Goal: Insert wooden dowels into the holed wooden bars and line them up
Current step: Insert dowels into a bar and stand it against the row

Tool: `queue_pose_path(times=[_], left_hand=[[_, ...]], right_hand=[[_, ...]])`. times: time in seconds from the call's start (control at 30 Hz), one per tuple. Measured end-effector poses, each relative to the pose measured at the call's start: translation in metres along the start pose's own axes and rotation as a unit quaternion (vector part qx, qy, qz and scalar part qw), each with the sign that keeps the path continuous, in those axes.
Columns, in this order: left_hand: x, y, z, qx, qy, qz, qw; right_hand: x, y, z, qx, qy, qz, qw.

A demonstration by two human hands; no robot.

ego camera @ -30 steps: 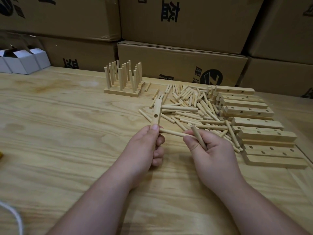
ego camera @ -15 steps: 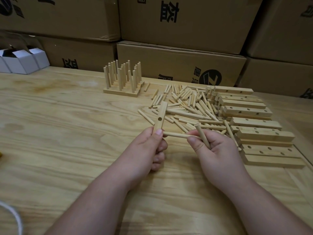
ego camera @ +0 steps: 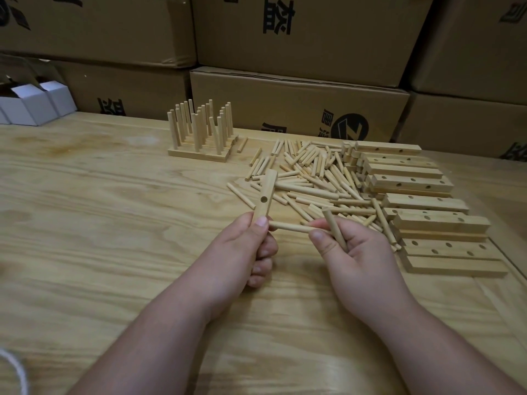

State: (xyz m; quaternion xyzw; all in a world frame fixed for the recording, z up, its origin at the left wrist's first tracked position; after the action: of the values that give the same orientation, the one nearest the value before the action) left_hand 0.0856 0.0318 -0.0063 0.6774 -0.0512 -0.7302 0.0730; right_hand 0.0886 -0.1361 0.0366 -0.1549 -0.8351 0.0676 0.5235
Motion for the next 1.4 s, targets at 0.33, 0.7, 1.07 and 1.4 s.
queue_pose_path(times=[0.33, 0.7, 1.07, 1.4], left_hand=[[-0.006, -0.008, -0.006, -0.101, 0.033, 0.075, 0.992], [-0.004, -0.013, -0.012, -0.098, -0.008, 0.198, 0.975], [-0.008, -0.003, -0.01, -0.055, 0.042, 0.109, 0.992], [-0.005, -0.001, -0.011, -0.035, 0.099, 0.055, 0.993]], right_hand=[[0.001, 0.003, -0.002, -0.046, -0.028, -0.037, 0.998], [0.003, 0.037, 0.012, 0.116, -0.063, 0.037, 0.991], [0.016, 0.036, 0.013, 0.112, -0.145, 0.097, 0.978], [0.016, 0.04, 0.015, 0.155, -0.132, 0.055, 0.978]])
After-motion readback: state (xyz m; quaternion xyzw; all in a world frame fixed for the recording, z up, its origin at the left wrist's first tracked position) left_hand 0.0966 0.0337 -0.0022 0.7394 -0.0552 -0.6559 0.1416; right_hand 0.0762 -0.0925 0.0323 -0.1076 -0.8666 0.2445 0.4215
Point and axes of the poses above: each hand's wrist, its own z-axis away from the middle knuckle, its own y-axis out of the palm, x = y × z, the point moved 8 cm from there along -z, towards the middle knuckle, and after that the axes turned 9 degrees about -x, right-handed, at the moved point
